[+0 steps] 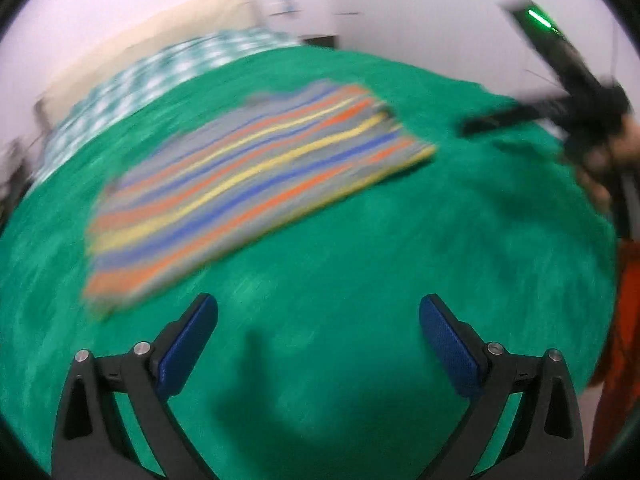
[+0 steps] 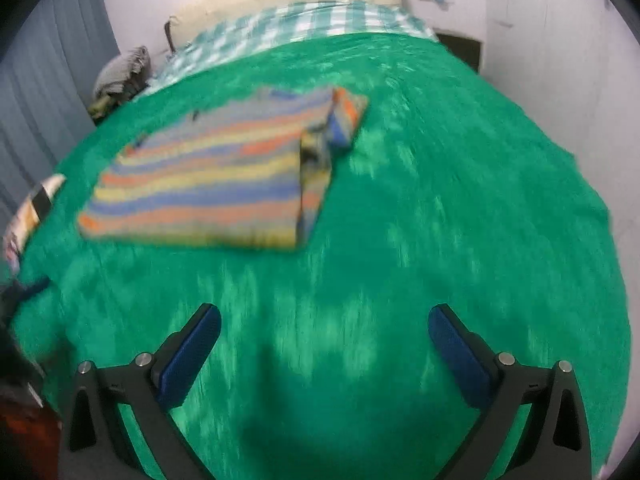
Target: Fold small clothes
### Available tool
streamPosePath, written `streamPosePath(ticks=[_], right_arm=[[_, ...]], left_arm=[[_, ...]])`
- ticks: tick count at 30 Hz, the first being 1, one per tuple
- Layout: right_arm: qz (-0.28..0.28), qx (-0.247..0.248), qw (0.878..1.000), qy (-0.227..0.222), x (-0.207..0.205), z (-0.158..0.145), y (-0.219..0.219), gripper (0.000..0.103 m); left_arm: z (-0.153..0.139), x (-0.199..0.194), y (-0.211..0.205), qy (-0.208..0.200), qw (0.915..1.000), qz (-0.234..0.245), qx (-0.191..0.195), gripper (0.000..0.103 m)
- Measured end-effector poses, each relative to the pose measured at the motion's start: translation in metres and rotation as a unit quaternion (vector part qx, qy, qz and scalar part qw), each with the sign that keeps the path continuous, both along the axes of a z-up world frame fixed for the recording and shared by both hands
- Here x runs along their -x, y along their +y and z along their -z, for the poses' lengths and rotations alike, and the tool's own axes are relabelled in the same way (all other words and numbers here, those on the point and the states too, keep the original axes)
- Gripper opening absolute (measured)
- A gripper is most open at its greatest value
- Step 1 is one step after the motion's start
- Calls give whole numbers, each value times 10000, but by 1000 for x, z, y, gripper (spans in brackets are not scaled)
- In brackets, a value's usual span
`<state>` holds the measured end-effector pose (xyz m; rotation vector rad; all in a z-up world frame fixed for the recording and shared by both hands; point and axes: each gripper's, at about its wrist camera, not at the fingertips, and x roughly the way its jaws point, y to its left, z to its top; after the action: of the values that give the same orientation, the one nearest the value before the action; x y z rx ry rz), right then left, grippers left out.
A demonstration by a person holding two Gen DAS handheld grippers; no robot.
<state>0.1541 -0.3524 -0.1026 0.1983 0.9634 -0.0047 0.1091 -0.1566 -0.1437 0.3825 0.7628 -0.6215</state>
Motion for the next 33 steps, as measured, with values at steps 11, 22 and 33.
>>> streamPosePath(ticks=[11,22,33], right_arm=[[-157,-1742,9822,688,-188,33,-76,77],[-793,-1751,9806,398,-230,-15,-4,13],[-1821,-1517,9704,454,-291,-24,205,13]], left_arm=[[30,-81,-131,79,9970,766,-29,44],[-28,-90,-3,489,9789,-418,1941,5],[-14,-104,199,938,9251,-2518,2683,5]])
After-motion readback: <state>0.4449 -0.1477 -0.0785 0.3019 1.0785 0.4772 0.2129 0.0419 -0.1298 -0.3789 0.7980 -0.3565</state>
